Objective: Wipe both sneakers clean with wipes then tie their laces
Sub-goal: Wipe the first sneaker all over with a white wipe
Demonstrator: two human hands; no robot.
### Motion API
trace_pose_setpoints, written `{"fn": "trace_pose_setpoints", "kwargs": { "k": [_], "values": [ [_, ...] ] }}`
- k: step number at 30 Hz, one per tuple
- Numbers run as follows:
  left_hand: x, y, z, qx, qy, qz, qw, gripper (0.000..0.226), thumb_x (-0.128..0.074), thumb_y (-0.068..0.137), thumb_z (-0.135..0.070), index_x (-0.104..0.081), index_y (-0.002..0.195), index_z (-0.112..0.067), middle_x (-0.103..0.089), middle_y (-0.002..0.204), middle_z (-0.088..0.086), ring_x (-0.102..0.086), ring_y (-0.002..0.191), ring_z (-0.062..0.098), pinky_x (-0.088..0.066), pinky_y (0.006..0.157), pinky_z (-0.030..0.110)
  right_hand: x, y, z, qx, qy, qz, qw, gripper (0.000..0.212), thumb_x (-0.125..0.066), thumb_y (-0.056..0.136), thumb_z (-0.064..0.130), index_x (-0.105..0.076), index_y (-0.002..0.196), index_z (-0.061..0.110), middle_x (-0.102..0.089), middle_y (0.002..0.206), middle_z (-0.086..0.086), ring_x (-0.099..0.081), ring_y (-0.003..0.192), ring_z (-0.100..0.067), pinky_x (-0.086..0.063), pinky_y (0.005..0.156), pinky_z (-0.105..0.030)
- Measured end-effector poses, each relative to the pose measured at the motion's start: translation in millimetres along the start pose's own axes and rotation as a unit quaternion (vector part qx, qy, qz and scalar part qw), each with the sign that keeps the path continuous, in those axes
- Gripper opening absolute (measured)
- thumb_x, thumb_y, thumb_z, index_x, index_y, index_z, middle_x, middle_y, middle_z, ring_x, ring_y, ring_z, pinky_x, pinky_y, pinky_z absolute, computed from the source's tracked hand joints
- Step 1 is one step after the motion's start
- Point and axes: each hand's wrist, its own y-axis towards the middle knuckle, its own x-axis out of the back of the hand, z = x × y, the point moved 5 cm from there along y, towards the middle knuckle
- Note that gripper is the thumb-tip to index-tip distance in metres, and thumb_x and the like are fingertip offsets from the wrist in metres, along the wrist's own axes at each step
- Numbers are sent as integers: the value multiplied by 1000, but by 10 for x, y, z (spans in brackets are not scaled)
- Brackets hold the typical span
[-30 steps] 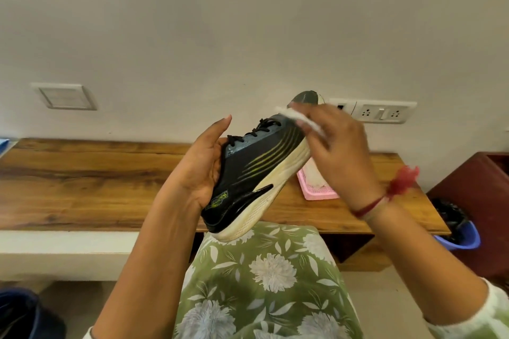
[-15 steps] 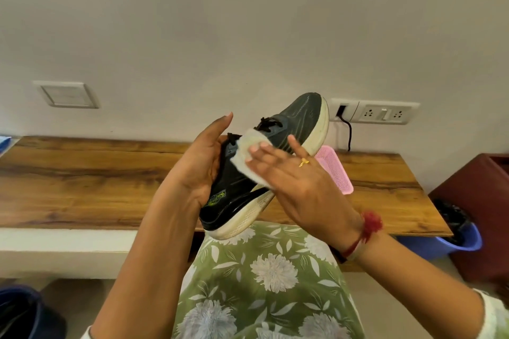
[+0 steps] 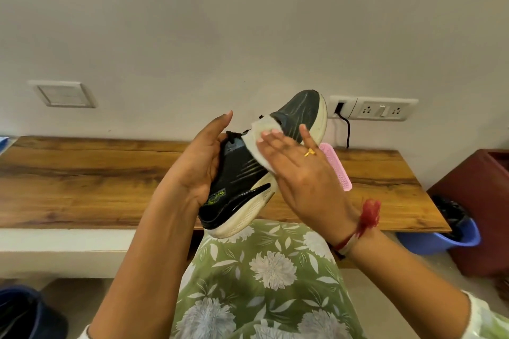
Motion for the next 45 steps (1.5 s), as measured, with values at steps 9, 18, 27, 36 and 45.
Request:
{"fn": "trace_pose_setpoints", "kwargs": {
  "k": [9, 18, 27, 36, 45],
  "values": [
    [-6, -8, 17, -17, 70, -22, 997, 56, -46, 89, -60, -70, 96, -10, -74, 86, 9, -71, 73, 22, -54, 72, 30, -40, -43, -13, -30, 22, 23, 999, 39, -39, 92, 12, -58, 124, 3, -60, 127, -13, -55, 121, -25, -18, 116, -42],
    [296, 52, -40, -48, 243, -152, 957, 93, -44, 67, -87, -60, 121, -12, -64, 117, 9, -59, 108, 28, -42, 99, 46, 682, 82, -739, -250, 480, -165, 824, 20, -47, 98, 16, -66, 100, 10, -68, 95, 3, -63, 87, -17, -52, 73, -26],
    [345, 67, -162, -113, 345, -116, 925, 62, -40, 74, -75, -57, 92, -19, -50, 89, 7, -44, 80, 21, -31, 63, 30, 612, 233, -1069, -266, 397, 119, 870, 27, -63, 82, 34, -69, 104, 20, -67, 103, 4, -62, 88, -5, -50, 69, -15],
    [158, 13, -335, -242, 392, 38, 887, 80, -56, 78, -67, -54, 60, 11, -42, 48, 21, -39, 43, 22, -45, 65, 25, 141, 604, -581, 1, 303, 427, 852, 33, -66, 88, 16, -63, 121, 19, -63, 112, 21, -57, 105, 6, -39, 87, -7],
    [42, -30, -368, -352, 406, 9, 843, 62, -56, 78, -60, -61, 52, -5, -47, 46, 16, -43, 44, 29, -31, 48, 27, 132, 574, -420, -40, 185, 400, 897, 23, -68, 81, 37, -66, 99, 24, -61, 83, 15, -56, 79, 2, -43, 69, -17]
  ]
}}
